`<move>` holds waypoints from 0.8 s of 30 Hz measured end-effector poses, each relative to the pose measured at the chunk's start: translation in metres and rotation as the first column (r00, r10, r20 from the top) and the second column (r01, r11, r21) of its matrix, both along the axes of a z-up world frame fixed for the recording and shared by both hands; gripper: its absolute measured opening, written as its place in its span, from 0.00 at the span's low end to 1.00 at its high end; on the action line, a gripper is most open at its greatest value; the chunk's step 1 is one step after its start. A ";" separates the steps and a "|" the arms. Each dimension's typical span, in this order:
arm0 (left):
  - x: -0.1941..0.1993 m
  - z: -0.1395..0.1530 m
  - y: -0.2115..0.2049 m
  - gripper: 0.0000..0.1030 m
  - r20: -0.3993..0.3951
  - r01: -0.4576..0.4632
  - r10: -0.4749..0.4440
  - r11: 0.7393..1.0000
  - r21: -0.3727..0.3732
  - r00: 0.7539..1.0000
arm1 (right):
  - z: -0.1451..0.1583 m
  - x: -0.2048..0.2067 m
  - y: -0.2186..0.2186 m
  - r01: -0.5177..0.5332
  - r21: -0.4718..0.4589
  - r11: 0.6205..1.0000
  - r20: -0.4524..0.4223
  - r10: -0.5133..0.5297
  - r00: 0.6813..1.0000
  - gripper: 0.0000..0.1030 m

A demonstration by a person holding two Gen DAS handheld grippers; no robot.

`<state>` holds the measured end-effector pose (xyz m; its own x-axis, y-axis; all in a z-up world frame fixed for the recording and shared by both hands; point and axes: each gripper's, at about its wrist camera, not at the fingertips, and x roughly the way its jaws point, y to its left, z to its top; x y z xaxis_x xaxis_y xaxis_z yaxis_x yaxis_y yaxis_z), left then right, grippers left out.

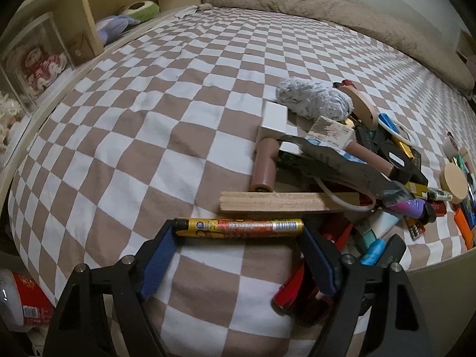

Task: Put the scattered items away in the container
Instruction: 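Grasp the yellow marker with the left tool while the right tool grasps the white plastic ring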

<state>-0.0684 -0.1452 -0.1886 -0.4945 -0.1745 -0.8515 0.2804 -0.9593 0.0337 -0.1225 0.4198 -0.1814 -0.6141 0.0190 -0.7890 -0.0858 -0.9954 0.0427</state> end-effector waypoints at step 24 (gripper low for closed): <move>0.001 -0.003 -0.001 0.79 0.021 -0.006 0.006 1.000 -0.020 1.000 | -0.015 -0.101 -0.014 -0.207 0.087 0.974 0.168 0.191 0.967 1.00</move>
